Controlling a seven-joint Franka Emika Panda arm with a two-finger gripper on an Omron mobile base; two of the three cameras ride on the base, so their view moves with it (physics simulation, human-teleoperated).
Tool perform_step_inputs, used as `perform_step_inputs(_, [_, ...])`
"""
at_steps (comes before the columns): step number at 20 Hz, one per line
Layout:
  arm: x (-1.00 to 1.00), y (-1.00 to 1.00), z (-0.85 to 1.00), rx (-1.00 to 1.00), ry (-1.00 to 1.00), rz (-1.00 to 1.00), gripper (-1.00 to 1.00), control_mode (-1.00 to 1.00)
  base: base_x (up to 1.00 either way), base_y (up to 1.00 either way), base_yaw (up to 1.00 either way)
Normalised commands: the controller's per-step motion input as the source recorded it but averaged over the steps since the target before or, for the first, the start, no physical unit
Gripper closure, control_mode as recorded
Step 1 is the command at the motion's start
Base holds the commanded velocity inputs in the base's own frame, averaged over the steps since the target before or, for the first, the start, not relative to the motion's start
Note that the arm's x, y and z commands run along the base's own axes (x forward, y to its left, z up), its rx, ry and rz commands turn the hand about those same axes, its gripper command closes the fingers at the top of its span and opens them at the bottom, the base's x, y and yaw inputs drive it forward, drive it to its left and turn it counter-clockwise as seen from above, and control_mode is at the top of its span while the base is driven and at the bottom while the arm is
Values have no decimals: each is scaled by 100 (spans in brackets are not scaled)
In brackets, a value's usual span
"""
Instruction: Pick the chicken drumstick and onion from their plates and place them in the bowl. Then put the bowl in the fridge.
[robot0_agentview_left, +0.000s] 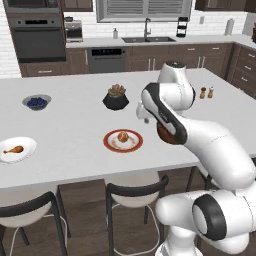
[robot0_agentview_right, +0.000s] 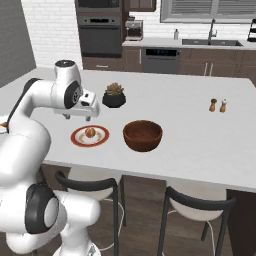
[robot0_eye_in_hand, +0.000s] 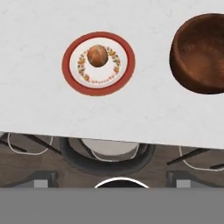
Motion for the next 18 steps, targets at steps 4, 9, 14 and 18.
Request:
perform_step_inputs(4, [54,49,-40,0,15,0,-100,-100,0,0,0])
perform_step_inputs(9, [46,29,-52,0,9,0,-100,-100,0,0,0])
perform_step_inputs(14, [52,19,-60,0,5,0,-100,-100,0,0,0])
perform_step_inputs(18, [49,8,-52,0,0,0,-100,-100,0,0,0])
